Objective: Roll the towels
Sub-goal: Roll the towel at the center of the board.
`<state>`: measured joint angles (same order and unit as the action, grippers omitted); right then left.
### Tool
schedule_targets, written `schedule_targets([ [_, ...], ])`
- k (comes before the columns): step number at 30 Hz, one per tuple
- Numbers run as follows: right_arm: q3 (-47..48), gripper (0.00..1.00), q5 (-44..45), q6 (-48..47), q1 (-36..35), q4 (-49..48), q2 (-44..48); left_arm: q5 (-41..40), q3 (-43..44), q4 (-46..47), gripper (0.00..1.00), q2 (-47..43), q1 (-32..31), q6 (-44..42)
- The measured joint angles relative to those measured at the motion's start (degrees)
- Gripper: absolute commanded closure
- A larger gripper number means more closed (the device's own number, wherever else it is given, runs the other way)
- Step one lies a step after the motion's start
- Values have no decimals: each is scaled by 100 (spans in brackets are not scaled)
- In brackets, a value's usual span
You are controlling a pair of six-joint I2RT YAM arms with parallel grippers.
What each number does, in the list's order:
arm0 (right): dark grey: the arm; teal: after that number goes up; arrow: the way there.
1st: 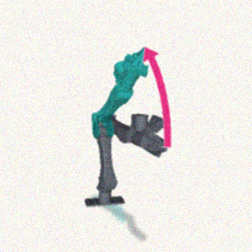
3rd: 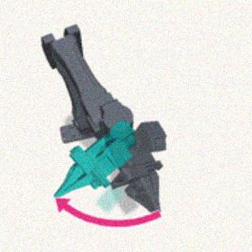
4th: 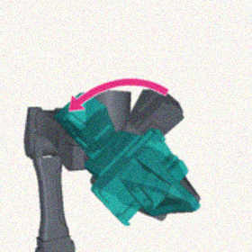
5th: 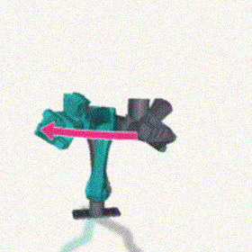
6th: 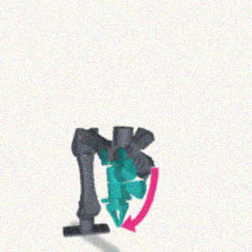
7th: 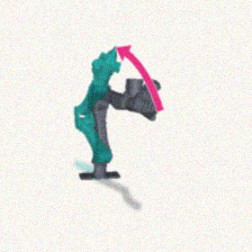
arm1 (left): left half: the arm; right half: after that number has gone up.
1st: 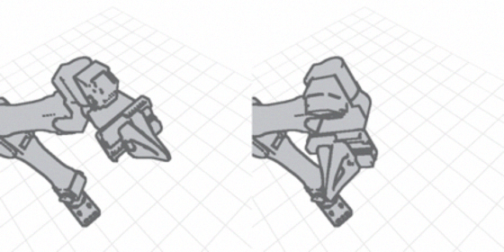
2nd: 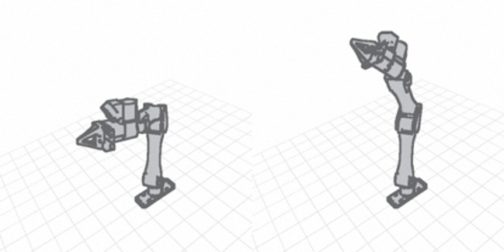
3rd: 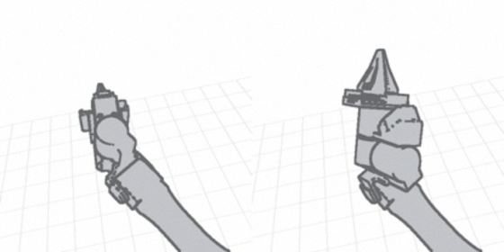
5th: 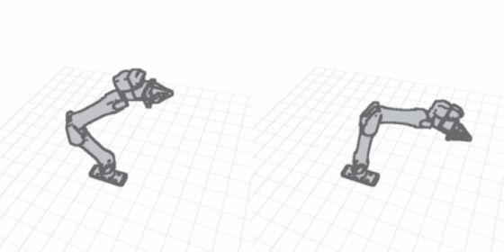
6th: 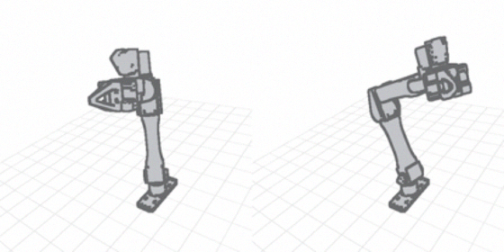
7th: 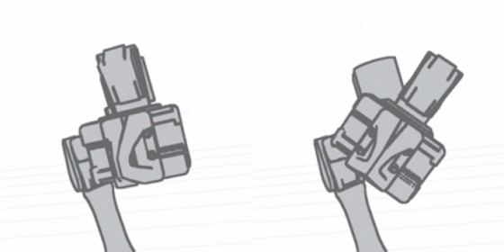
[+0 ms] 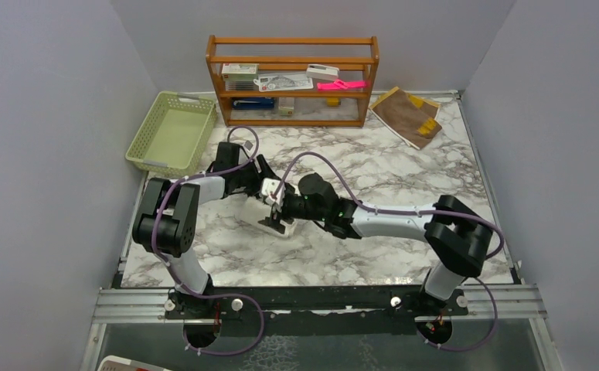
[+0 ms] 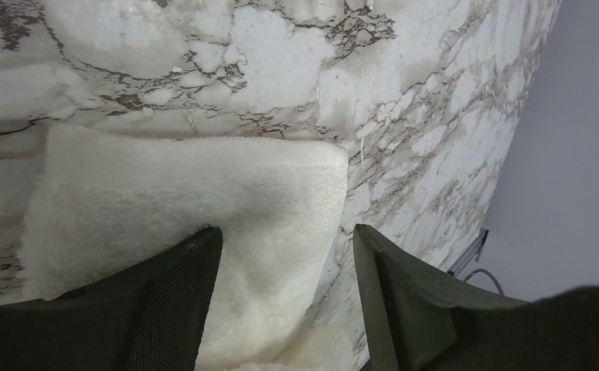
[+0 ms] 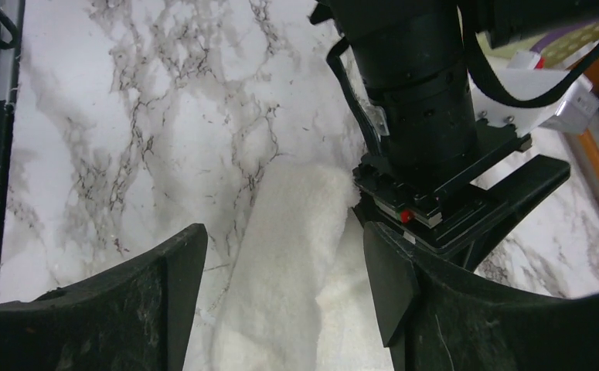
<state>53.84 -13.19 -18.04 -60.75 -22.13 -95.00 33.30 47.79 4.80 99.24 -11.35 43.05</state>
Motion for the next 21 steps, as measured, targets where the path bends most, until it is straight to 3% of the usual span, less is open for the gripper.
schedule_targets([
  [10,1224,34,-691,479,308,835,-1241,-79,-107,85,33,-70,48,275],
  [18,1318,33,-546,680,313,1049,-1486,-85,-109,92,33,-70,74,345],
  [21,1316,38,-424,684,315,1054,-1504,-85,-109,92,33,-70,101,361],
])
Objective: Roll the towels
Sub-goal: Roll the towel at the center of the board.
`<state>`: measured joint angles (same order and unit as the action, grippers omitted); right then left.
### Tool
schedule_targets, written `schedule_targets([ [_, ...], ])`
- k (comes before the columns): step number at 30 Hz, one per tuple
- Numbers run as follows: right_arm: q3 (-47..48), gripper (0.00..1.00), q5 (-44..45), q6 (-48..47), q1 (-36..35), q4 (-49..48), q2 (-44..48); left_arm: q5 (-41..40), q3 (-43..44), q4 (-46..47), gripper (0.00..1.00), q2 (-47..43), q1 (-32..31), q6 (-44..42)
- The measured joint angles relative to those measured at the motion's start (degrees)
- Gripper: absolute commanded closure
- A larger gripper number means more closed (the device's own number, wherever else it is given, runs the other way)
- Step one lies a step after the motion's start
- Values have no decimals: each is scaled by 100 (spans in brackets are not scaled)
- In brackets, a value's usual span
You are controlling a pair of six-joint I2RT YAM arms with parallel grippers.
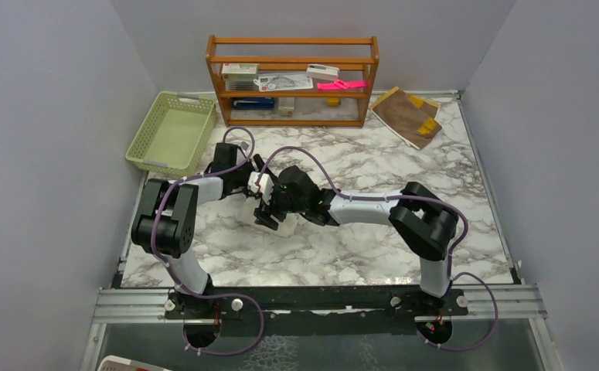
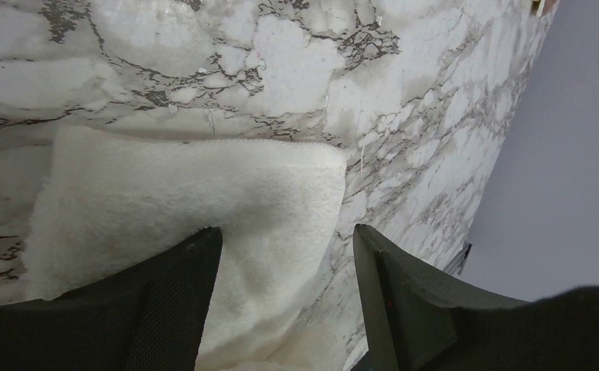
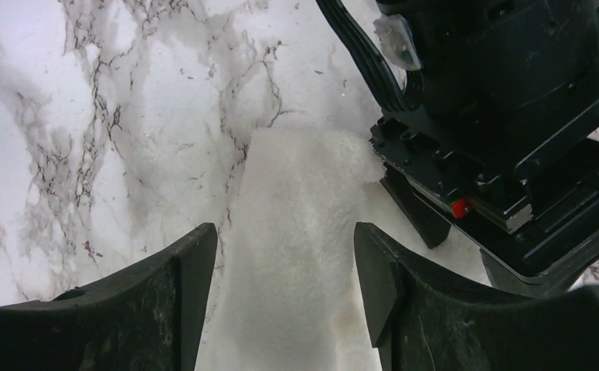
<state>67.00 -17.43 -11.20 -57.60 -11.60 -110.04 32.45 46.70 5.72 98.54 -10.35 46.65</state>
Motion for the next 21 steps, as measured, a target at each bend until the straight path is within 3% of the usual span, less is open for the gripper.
schedule_targets([
  [13,15,78,-216,-7,31,162,-234,-20,0,-11,33,0,11,17],
  [21,382,87,-776,0,35,302,-577,-39,0,-15,33,0,11,26],
])
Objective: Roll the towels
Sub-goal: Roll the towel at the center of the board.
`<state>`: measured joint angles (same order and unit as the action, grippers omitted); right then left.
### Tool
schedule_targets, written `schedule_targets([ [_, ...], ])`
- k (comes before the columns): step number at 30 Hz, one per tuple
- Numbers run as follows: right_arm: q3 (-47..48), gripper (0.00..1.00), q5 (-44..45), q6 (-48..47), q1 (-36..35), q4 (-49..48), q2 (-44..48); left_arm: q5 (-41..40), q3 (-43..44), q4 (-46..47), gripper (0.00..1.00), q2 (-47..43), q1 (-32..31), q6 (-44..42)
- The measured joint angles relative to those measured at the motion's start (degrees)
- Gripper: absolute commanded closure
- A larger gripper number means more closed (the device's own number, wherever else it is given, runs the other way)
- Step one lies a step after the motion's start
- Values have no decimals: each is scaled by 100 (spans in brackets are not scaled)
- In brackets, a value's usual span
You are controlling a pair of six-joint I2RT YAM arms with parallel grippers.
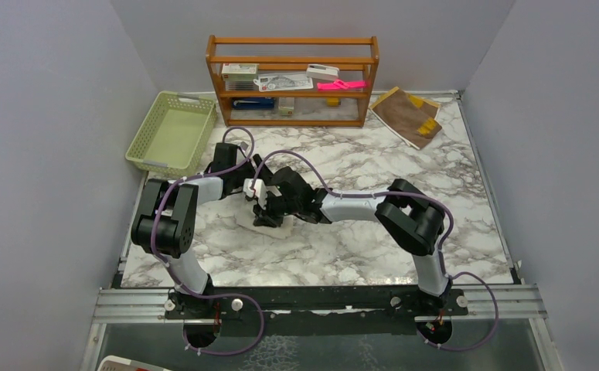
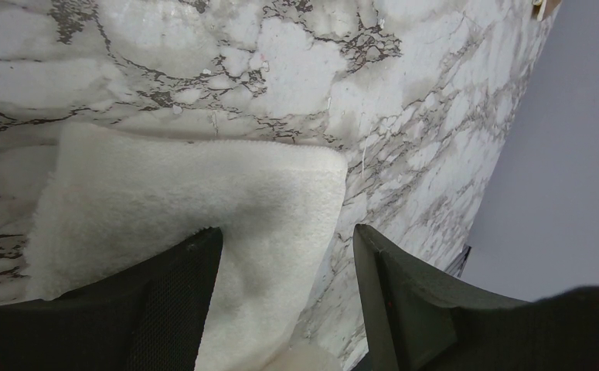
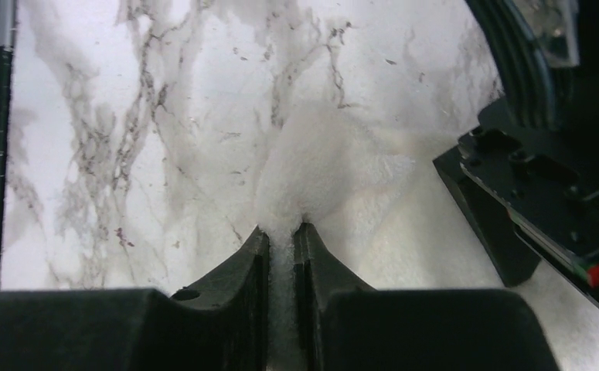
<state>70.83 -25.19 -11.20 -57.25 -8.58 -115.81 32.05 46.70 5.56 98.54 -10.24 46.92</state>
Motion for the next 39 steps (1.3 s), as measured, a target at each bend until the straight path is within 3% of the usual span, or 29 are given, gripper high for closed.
schedule_targets([
  [11,4,92,-1215,560,70,-498,-114,-20,0,-7,33,2,4,31],
  [21,-422,91,-1884,1954,564,-1652,-568,-57,0,-9,33,4,11,118],
  [33,-761,92,-1930,3880,896,-2857,-905,-273,-68,57,33,-72,48,507],
  [39,-763,92,-1921,4409,1012,-2903,-988,-531,-33,-114,31,-522,232,476],
])
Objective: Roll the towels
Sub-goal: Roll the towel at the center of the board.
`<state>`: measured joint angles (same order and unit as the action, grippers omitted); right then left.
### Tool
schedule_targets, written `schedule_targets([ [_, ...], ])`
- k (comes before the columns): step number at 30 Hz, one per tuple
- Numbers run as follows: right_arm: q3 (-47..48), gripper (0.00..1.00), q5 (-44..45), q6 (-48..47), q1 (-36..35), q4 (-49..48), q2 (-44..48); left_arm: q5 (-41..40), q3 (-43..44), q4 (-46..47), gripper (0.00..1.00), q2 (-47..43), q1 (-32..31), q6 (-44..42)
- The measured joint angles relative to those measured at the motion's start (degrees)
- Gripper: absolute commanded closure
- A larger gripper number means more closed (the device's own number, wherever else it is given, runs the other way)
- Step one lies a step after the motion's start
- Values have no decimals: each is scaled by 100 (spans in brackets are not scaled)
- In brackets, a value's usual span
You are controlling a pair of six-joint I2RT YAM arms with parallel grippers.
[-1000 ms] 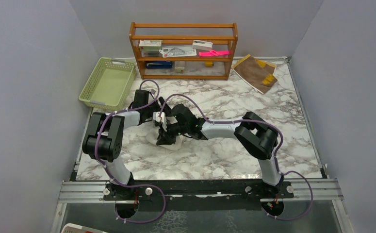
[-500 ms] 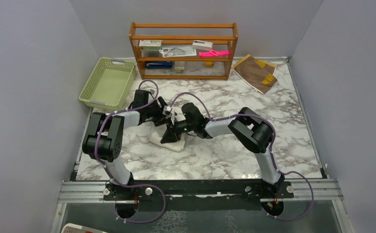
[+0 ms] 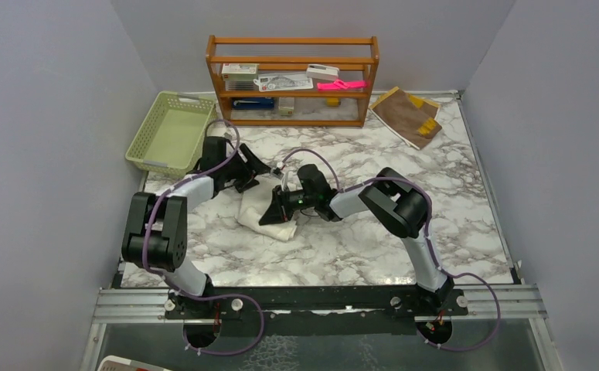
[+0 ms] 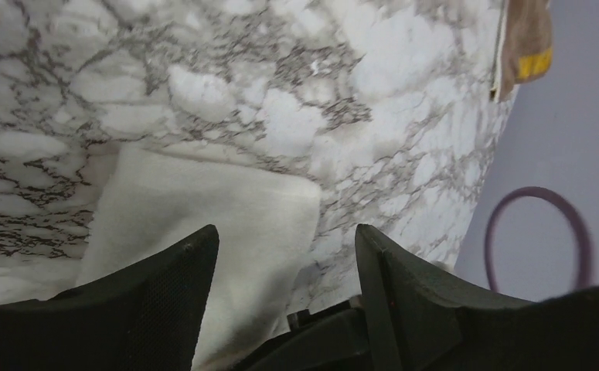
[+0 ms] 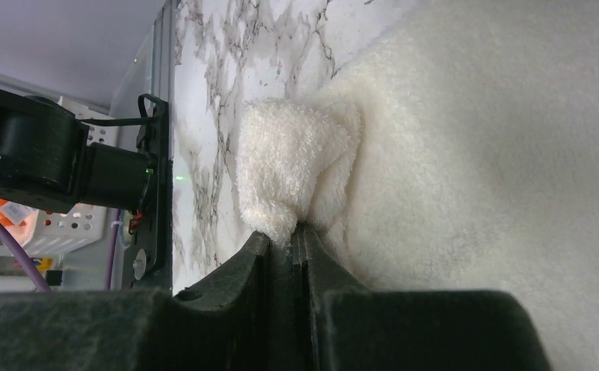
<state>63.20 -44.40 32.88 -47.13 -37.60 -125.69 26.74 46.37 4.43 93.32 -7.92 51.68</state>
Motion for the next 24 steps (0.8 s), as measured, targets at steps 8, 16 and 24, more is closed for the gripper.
schedule_targets([
  [8,92,92,-4,142,33,164,-31,2,732,-732,86,-1357,208,-737],
  [16,254,92,-7,42,35,546,-31,579,-1082,-704,100,-2459,245,-713],
  [24,350,92,-4,-48,37,780,-31,750,-1991,-402,100,-2293,245,-291],
])
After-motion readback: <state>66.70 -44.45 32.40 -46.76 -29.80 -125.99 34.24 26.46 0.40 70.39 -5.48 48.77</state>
